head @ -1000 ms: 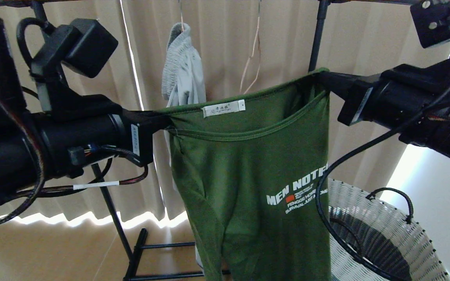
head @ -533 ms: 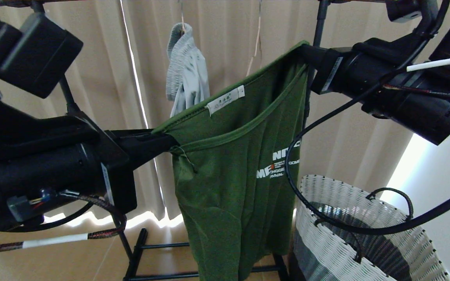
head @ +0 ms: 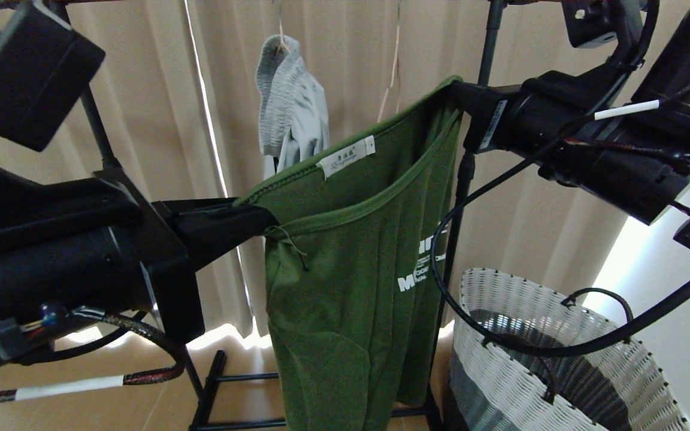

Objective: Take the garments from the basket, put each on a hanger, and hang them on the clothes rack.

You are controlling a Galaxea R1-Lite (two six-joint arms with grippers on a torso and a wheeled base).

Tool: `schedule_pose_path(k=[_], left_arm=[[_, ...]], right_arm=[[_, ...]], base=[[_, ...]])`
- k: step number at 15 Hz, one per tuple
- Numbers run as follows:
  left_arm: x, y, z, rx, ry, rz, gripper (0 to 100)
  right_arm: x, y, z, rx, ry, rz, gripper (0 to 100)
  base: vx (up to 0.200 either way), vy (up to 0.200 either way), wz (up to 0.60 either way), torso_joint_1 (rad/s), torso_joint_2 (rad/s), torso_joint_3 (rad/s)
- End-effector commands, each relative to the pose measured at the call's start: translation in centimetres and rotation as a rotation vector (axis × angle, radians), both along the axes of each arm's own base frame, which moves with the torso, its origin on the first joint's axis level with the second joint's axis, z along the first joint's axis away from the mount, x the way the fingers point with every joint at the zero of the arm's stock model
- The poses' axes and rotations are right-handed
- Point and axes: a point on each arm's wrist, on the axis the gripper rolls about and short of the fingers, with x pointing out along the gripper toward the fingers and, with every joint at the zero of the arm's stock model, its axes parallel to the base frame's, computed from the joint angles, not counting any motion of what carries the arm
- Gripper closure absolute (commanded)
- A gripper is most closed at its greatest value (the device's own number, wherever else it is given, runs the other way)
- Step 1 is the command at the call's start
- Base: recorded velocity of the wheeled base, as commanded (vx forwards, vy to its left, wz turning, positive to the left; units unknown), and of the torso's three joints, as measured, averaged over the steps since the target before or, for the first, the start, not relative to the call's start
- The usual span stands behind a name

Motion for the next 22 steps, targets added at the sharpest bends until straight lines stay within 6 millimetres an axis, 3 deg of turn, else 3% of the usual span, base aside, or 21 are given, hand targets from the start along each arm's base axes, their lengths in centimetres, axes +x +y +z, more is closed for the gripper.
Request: schedule_pose_path(k=[1, 5, 7, 10, 12, 13, 17, 22], left_arm=[[1.7, -0.4, 0.8, 0.008, -0.023, 0.049, 100], [6.7, -1.7, 3.5, -0.012, -0.124, 0.172, 100], [8.7, -3.1, 3.6, 0.011, -0.141, 0.266, 100], [12.6, -6.2, 3.0, -0.025, -0.195, 0.377, 100], [14.0, -7.2, 2.7, -0.039, -0.212, 0.416, 100], [15.1, -8.1, 2.4, -0.046, -0.215, 0.432, 100], [16.0, -8.8, 1.6, -0.040, -0.208, 0.442, 100], [14.9, -7.8, 1.7, -0.029, -0.196, 0.445, 100]], right_arm=[[-1.1, -1.4, 1.4, 0.013, -0.035, -0.019, 100], [-4.1, -4.3, 3.8, 0.006, -0.061, -0.056, 100], [-6.1, -5.5, 4.2, 0.001, -0.055, -0.054, 100], [-9.1, -7.3, 2.4, -0.027, -0.007, -0.052, 100], [-10.1, -7.7, 1.3, -0.041, 0.011, -0.033, 100], [-11.2, -7.8, -0.4, -0.065, 0.045, 0.009, 100], [-13.0, -7.6, -2.2, -0.088, 0.077, 0.079, 100], [-11.5, -6.9, -2.4, -0.101, 0.095, 0.060, 100]], base=[[0.000, 0.000, 0.00, 0.000, 0.00, 0.000], [0.000, 0.000, 0.00, 0.000, 0.00, 0.000], [0.000, 0.000, 0.00, 0.000, 0.00, 0.000], [0.000, 0.000, 0.00, 0.000, 0.00, 0.000], [0.000, 0.000, 0.00, 0.000, 0.00, 0.000], [0.000, 0.000, 0.00, 0.000, 0.00, 0.000], [0.000, 0.000, 0.00, 0.000, 0.00, 0.000], [0.000, 0.000, 0.00, 0.000, 0.00, 0.000]])
